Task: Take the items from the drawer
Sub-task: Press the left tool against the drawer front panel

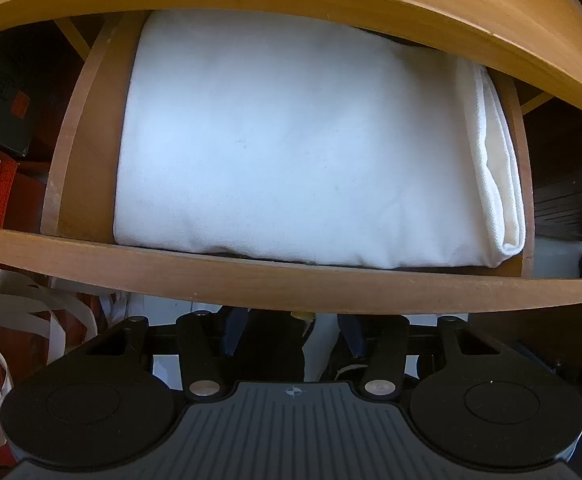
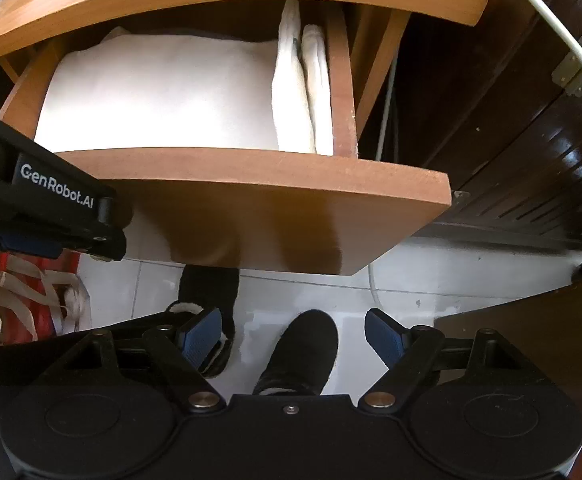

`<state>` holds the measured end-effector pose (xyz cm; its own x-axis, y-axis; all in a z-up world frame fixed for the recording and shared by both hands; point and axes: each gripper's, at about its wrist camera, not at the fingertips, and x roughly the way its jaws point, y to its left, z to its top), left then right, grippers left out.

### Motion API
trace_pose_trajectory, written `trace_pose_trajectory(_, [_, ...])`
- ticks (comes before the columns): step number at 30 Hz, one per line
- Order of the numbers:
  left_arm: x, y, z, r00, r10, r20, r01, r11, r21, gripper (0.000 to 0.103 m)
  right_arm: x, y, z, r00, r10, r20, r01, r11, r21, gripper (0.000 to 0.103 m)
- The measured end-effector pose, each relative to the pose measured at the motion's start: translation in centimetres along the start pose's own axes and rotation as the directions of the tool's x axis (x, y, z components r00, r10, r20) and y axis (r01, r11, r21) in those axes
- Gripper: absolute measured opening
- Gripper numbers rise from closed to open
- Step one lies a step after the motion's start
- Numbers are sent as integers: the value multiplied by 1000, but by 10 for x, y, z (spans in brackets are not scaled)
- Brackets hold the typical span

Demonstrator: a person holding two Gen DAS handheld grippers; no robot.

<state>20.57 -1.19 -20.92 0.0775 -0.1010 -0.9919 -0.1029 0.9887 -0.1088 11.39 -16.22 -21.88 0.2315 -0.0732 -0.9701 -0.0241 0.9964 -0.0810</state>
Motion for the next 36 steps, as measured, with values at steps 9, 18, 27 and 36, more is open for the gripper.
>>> trace_pose_trajectory(9, [2, 0, 2, 1000, 1, -11, -1, 1000, -8, 53, -3, -2, 1, 999, -36, 25, 36, 999, -1, 77])
trace_pose_trajectory(18, [3, 3, 3, 1000, 1, -18, -2, 1000, -16, 53, -1, -5, 2, 999, -31, 34, 31, 1000, 5, 77])
trace_pose_trajectory(27, [4, 4, 5, 1000, -1, -27, 0, 1000, -9, 53, 15, -5, 5, 1000, 13, -11, -13, 1000, 14, 75])
trace_pose_trajectory(36, [2, -3, 7, 999, -12, -31, 13, 1000, 27, 45, 16, -4, 11, 998, 55, -12, -55, 998, 24, 70])
